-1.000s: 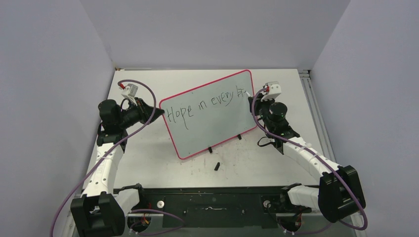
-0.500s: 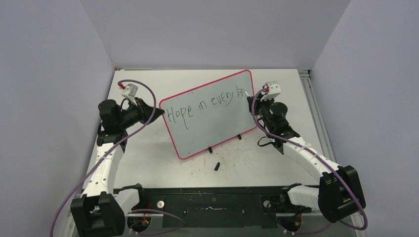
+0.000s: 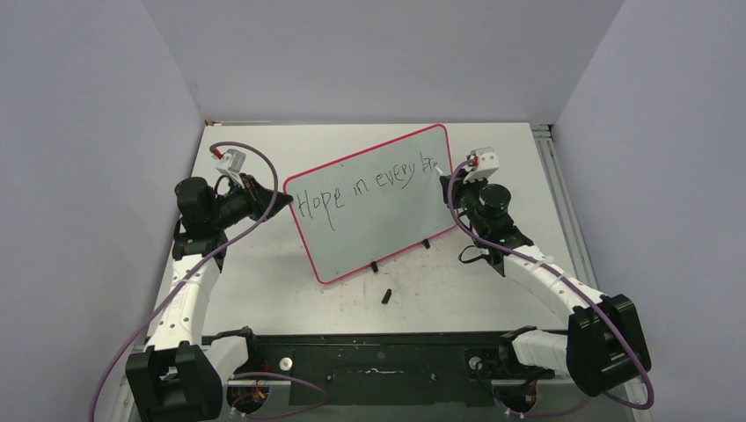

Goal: Write a sentence on the whiteboard

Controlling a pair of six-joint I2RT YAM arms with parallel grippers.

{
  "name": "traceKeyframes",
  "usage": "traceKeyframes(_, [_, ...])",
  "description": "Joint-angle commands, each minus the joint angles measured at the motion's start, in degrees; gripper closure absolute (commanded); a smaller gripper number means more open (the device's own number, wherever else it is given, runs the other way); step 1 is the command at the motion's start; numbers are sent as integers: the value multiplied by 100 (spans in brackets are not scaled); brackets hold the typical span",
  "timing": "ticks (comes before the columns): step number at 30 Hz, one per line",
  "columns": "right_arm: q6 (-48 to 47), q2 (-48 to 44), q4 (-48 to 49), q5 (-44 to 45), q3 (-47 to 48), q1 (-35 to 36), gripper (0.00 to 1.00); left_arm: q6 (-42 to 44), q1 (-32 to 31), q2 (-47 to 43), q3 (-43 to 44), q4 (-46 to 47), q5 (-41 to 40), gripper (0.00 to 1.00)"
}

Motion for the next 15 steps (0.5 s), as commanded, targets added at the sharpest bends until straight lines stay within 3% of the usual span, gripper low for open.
traceKeyframes(1, [97,-50,94,23,-95,27,95,136,-38,-6,188,-162,-32,100])
traceKeyframes(15, [127,75,116,587,23,32,95,129,-39,7,186,-145,-34,100])
